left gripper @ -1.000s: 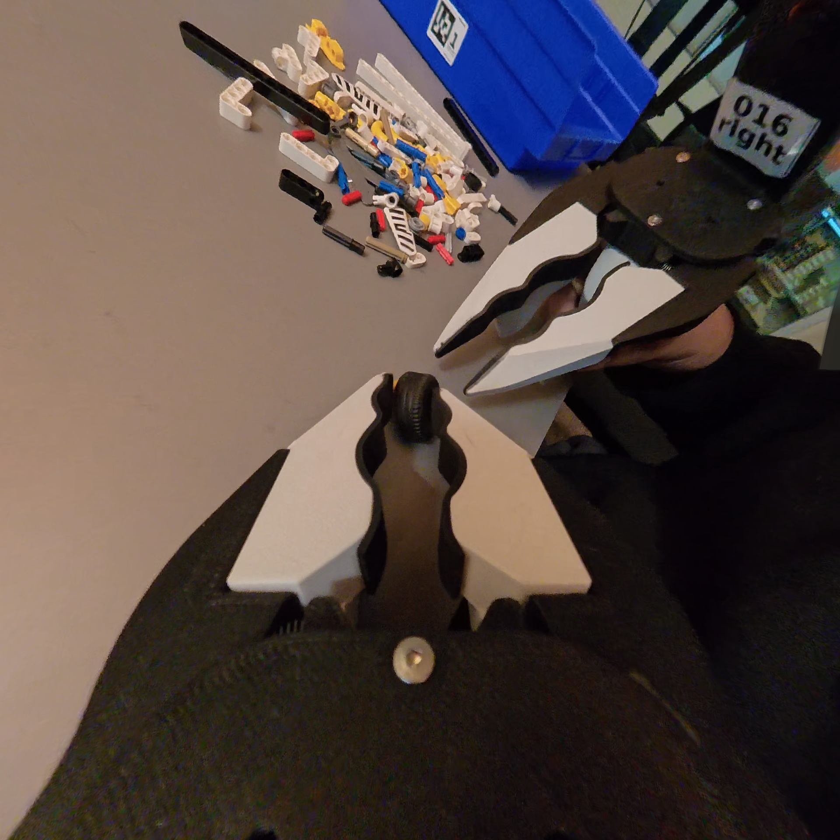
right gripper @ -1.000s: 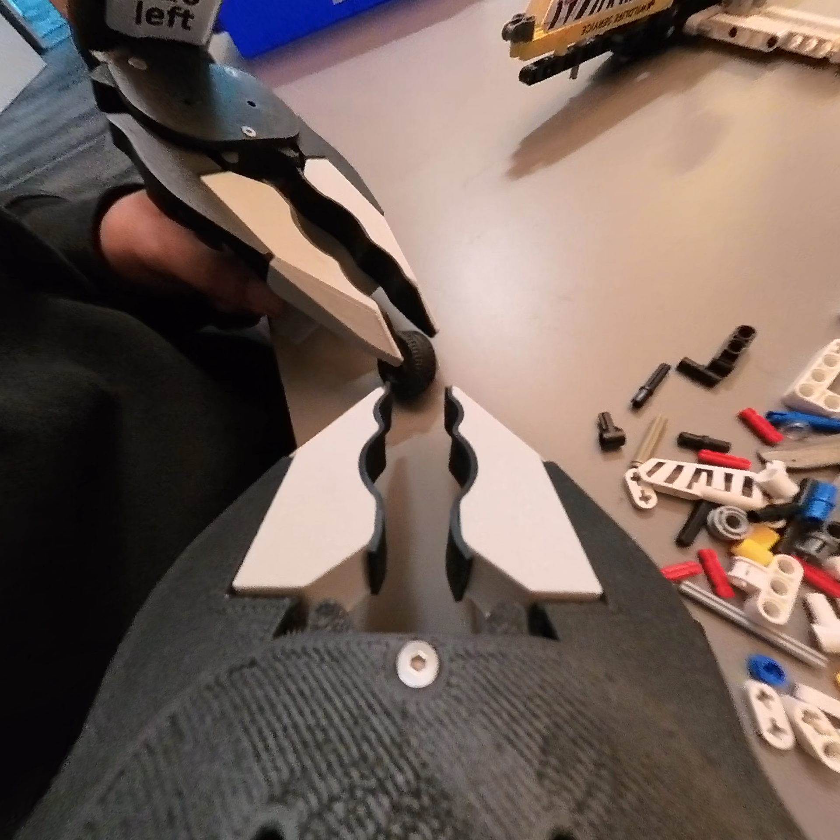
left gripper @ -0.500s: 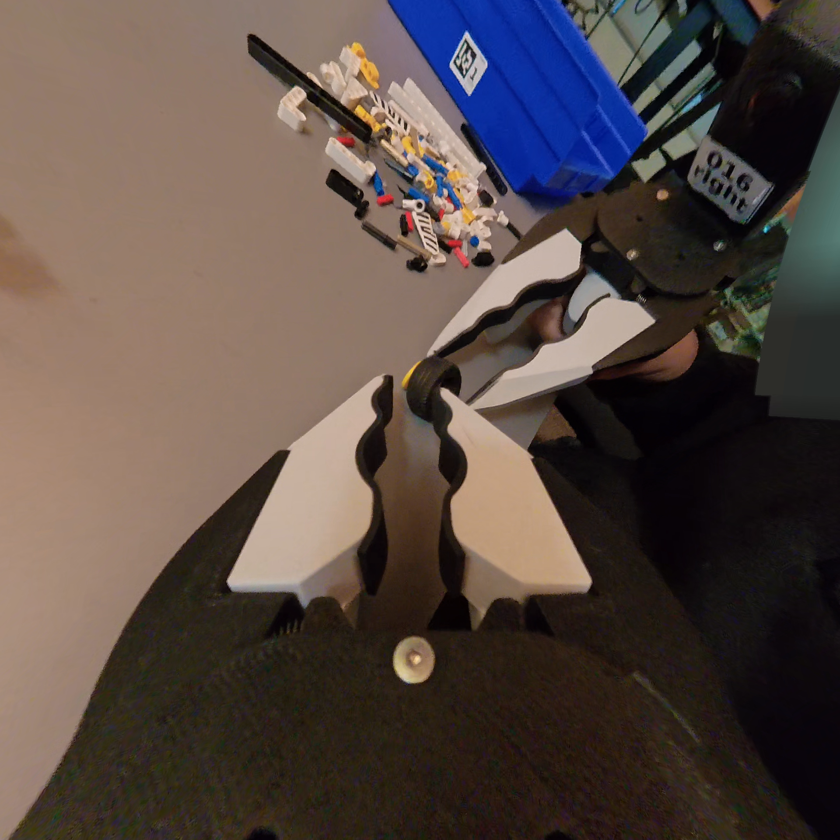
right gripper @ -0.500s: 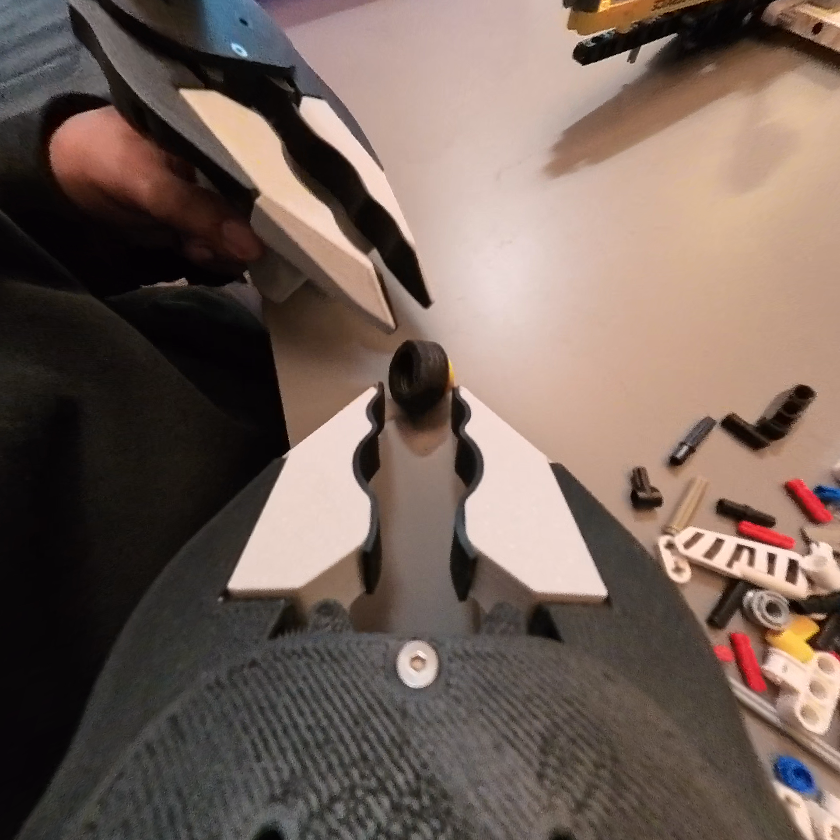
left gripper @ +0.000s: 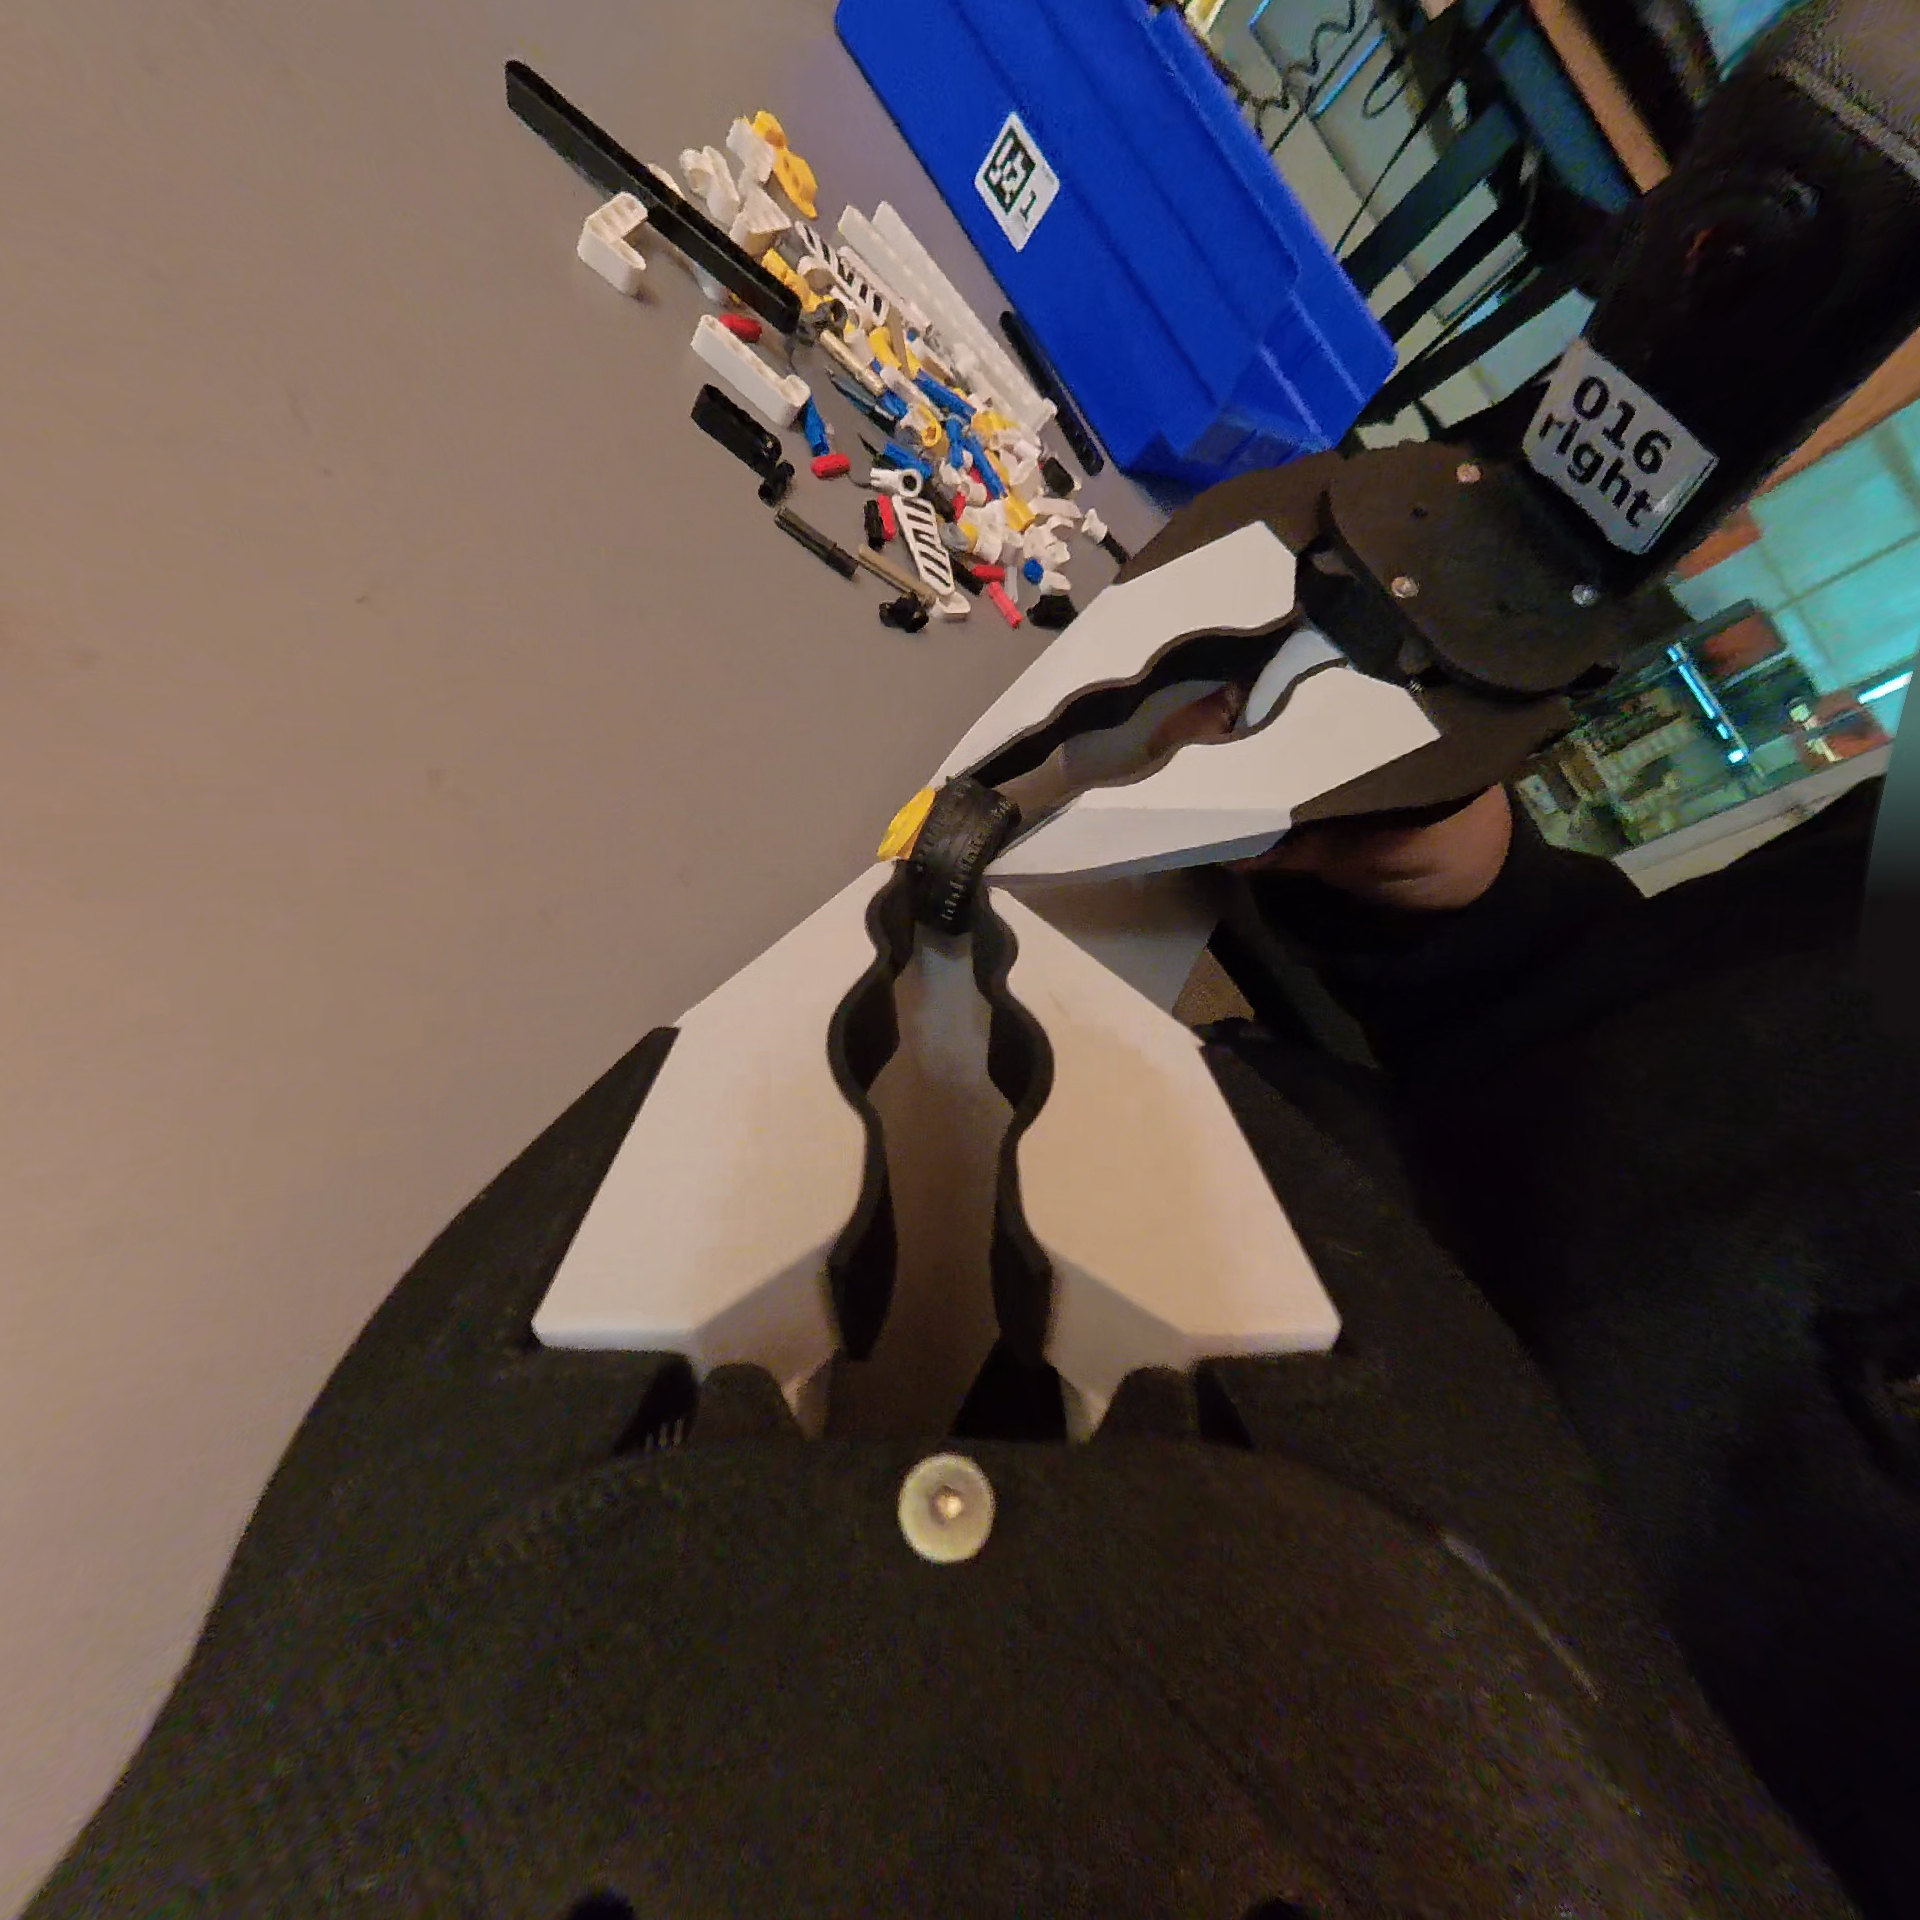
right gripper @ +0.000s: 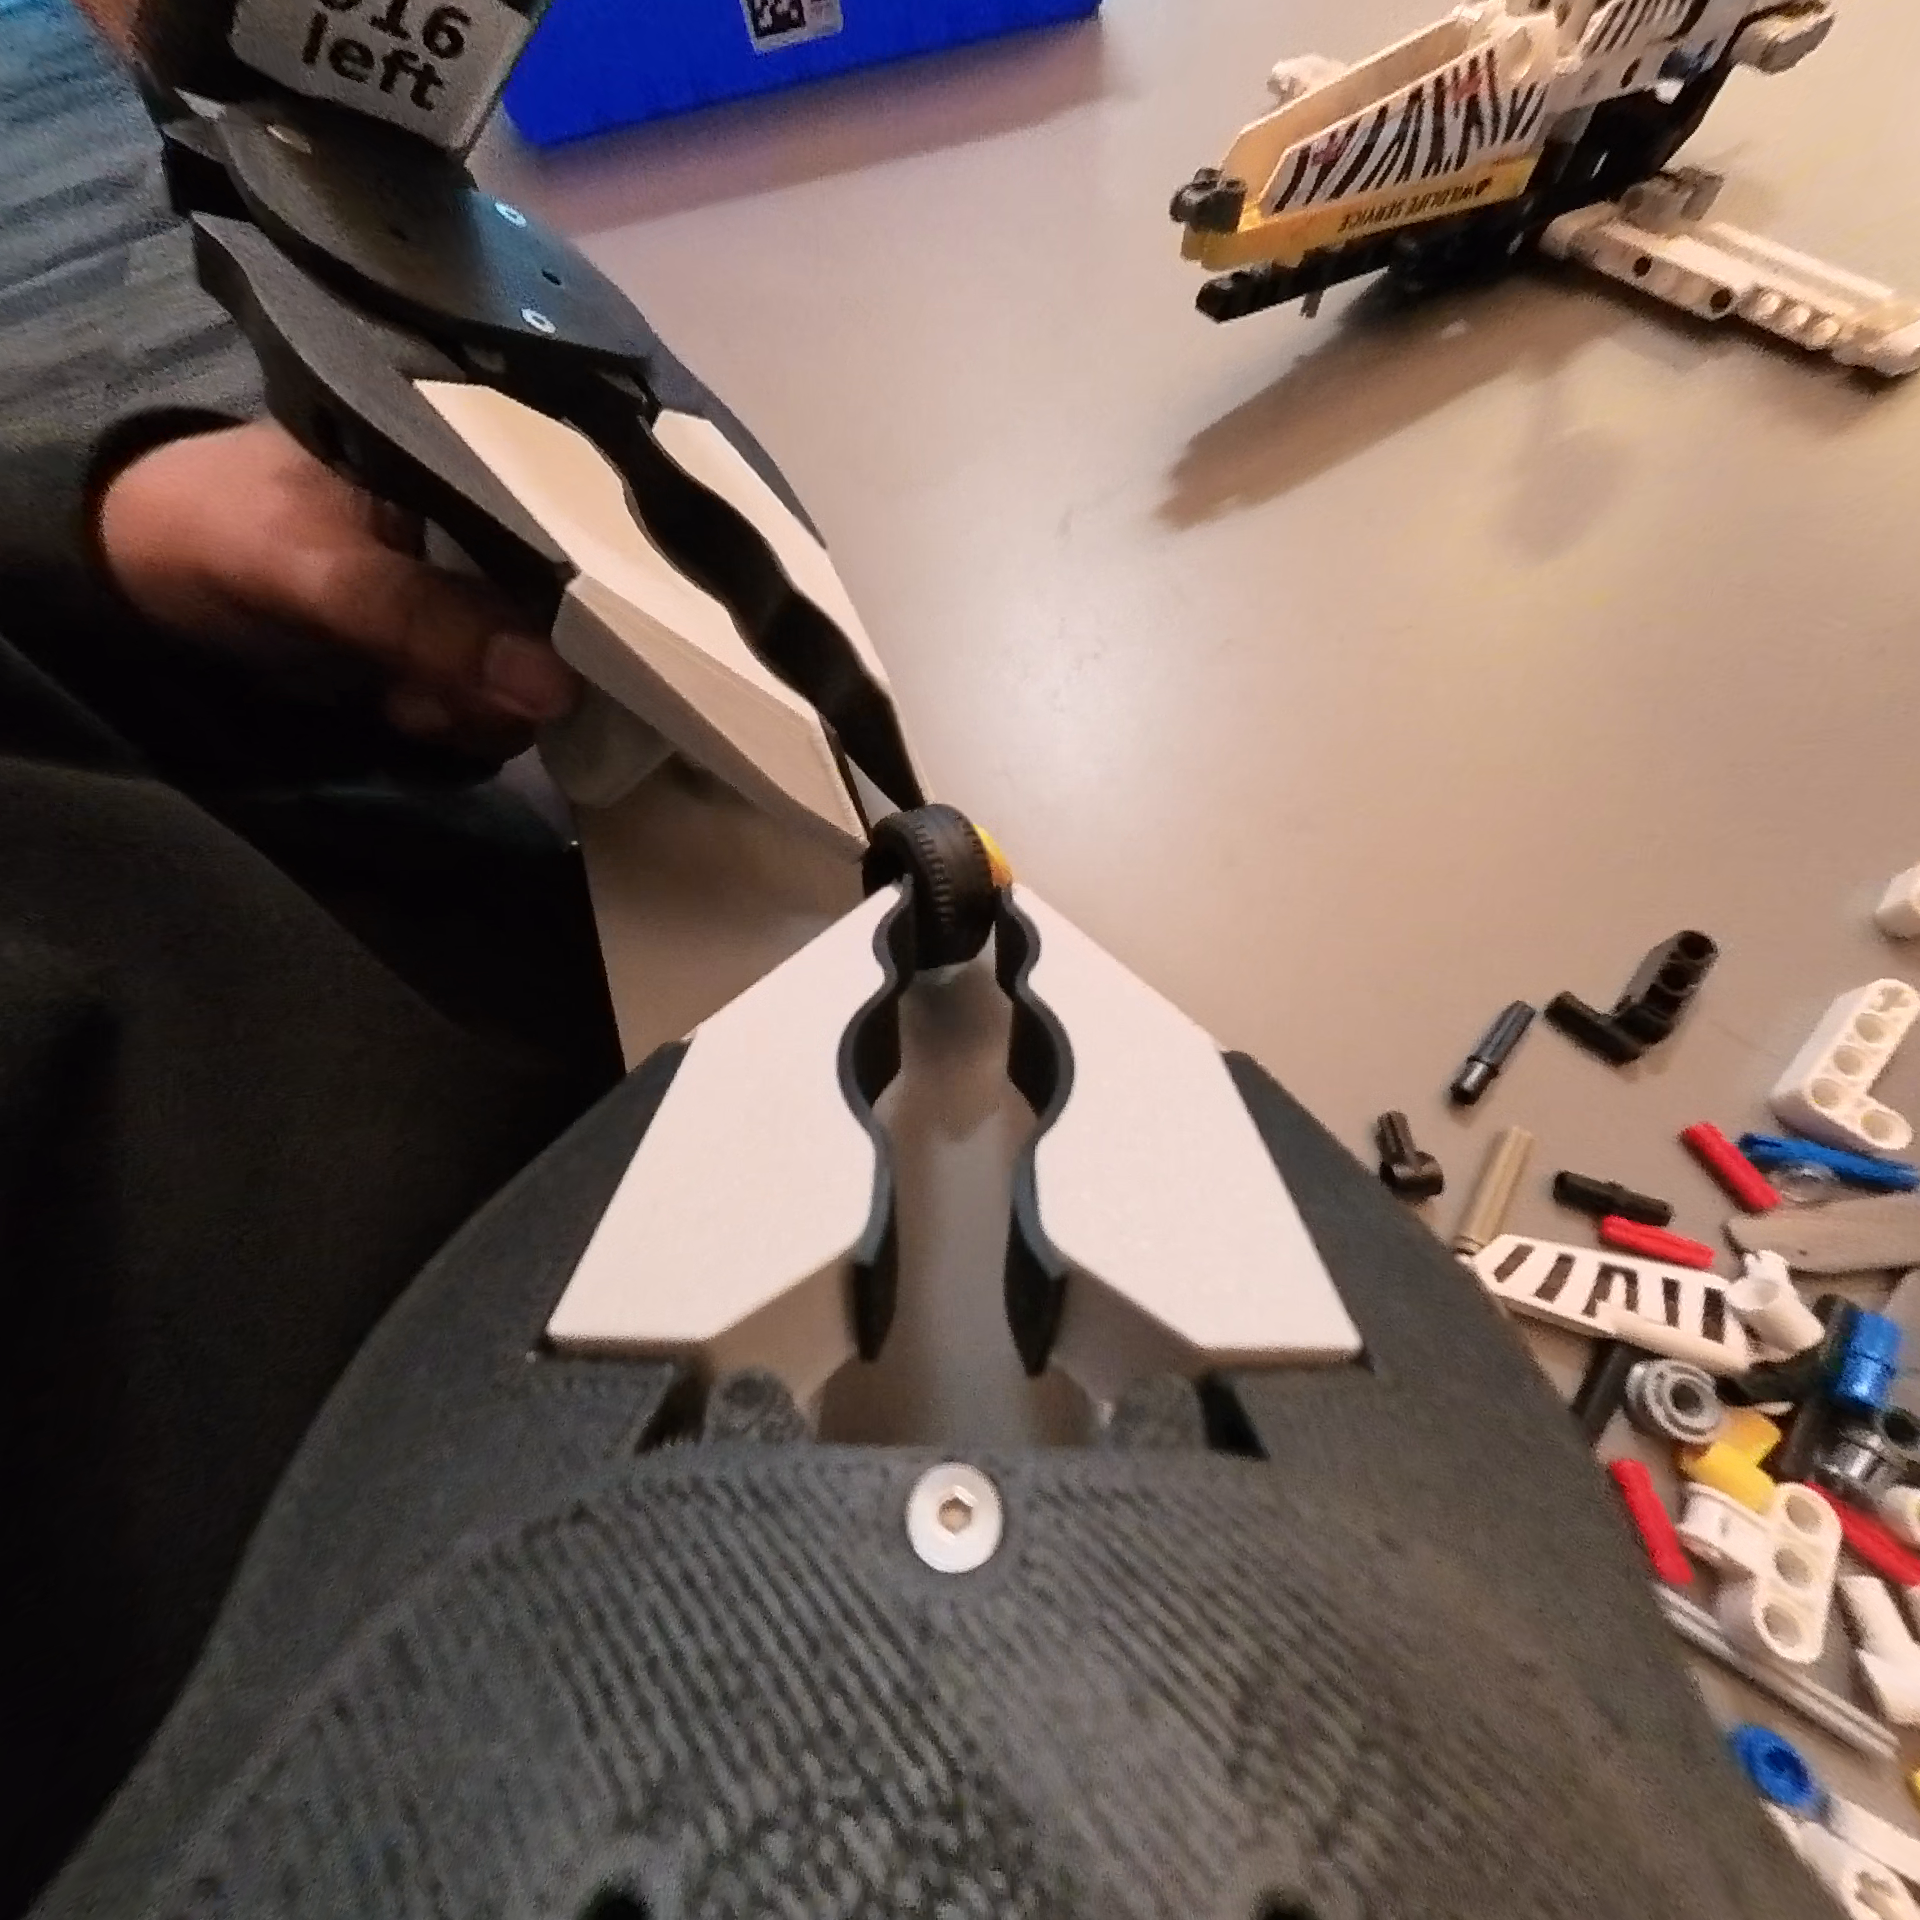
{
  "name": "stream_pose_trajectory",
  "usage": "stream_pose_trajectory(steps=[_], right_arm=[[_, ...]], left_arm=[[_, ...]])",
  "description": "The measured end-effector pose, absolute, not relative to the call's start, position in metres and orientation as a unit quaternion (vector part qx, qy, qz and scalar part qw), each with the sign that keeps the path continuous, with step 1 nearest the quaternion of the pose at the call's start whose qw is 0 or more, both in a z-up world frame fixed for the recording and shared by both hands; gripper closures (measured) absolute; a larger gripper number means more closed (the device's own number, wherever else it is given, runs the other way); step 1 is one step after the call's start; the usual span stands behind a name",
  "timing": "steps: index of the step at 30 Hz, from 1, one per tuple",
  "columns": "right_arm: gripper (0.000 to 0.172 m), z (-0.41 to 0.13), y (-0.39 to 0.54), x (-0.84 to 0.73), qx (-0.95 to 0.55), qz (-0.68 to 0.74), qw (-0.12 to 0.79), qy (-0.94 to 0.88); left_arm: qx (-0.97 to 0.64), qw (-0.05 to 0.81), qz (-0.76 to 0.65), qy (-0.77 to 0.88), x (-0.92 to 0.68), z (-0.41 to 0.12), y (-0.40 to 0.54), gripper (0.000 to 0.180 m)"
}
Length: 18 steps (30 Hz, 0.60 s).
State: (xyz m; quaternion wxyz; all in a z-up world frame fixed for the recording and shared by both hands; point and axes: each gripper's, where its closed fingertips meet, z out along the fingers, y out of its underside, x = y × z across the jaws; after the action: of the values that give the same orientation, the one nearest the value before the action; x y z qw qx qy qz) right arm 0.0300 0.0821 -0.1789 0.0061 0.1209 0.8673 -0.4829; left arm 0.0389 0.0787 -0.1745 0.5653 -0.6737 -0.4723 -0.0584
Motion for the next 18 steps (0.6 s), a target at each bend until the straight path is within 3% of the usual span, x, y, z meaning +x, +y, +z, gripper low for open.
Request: stream_pose_trajectory(steps=[7,13,18], right_arm=[[0.159,-0.167,0.081,0.029,0.123,-0.513,-0.016,0.850],[0.153,-0.149,0.078,0.038,0.122,-0.565,0.048,0.815],[0.138,-0.117,0.086,0.045,0.112,-0.642,0.125,0.748]], left_arm=[[-0.681,0.570,-0.033,-0.459,0.037,-0.171,0.083,0.167],[-0.661,0.597,-0.020,-0.455,0.034,-0.161,0.081,0.171],[-0.582,0.671,-0.120,-0.444,0.038,-0.135,0.082,0.172]])
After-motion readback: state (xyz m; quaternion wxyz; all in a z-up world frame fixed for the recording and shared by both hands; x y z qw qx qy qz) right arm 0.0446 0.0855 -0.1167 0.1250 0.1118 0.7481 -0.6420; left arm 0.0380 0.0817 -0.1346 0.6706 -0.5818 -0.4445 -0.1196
